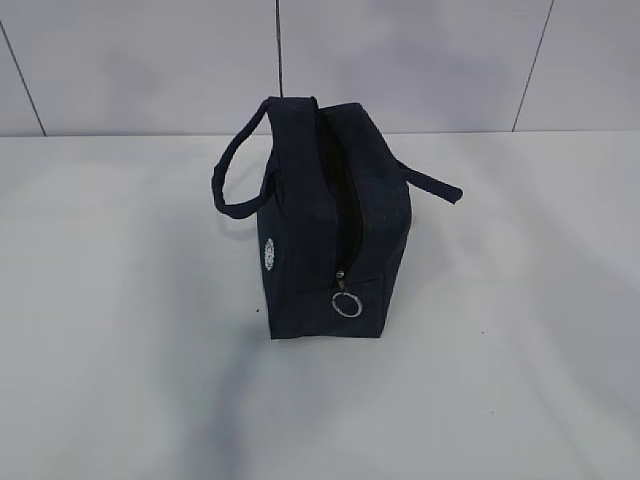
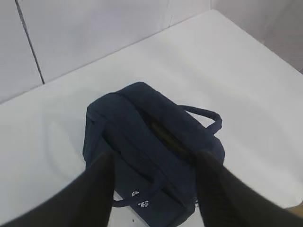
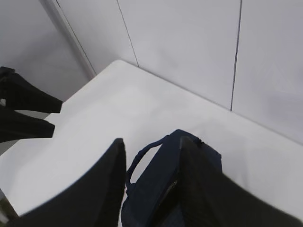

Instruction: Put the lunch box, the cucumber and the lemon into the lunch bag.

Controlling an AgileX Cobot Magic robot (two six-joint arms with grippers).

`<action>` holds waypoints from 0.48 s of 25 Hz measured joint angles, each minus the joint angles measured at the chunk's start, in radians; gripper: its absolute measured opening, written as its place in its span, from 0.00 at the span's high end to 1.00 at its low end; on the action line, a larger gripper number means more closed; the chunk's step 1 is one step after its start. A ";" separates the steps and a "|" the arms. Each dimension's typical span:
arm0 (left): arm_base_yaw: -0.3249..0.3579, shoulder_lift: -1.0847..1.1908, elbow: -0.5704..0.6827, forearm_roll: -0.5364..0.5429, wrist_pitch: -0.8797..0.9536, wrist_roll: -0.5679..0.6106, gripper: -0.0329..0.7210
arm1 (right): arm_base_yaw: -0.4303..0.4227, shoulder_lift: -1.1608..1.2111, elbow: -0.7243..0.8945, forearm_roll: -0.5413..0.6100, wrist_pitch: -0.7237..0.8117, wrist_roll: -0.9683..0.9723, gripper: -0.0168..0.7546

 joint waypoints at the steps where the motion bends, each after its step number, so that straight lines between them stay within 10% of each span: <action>1: 0.000 -0.018 0.000 0.002 0.000 0.000 0.43 | 0.000 -0.050 0.012 -0.002 0.000 -0.013 0.61; 12: 0.000 -0.284 0.160 0.022 0.017 -0.002 0.45 | 0.001 -0.630 0.571 -0.016 -0.165 -0.123 0.61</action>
